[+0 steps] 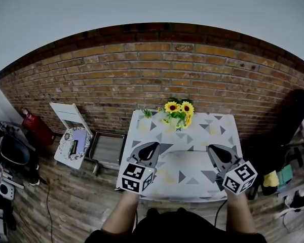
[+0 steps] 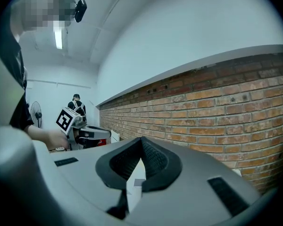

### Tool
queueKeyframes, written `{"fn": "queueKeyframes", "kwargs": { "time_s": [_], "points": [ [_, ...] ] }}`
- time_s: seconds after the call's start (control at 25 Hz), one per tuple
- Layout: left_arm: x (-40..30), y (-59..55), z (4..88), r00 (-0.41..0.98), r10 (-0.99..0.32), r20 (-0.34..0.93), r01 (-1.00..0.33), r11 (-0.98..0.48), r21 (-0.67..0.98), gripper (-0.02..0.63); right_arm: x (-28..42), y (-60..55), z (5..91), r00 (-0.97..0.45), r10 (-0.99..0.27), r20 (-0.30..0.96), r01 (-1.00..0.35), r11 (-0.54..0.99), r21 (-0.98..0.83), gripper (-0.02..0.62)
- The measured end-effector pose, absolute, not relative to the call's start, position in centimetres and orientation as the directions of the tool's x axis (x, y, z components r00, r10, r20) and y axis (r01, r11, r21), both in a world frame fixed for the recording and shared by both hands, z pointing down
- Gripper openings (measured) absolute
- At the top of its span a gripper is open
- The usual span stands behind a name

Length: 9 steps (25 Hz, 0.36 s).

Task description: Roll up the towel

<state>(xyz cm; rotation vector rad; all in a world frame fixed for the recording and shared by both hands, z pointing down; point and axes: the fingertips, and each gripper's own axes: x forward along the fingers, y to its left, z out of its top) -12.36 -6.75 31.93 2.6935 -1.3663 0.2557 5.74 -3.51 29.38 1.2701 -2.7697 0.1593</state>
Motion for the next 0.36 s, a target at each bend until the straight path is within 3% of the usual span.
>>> {"fn": "queueKeyframes", "kwargs": {
  "time_s": [0.36],
  "points": [
    [-12.93,-5.93,31.06,0.587,-0.793,0.167,-0.806,-0.591,0.029,0.020,5.40,-3.26,28.92,-0.647,-0.752,0.125,-0.762,0.645,-0.057,0.017]
  ]
}}
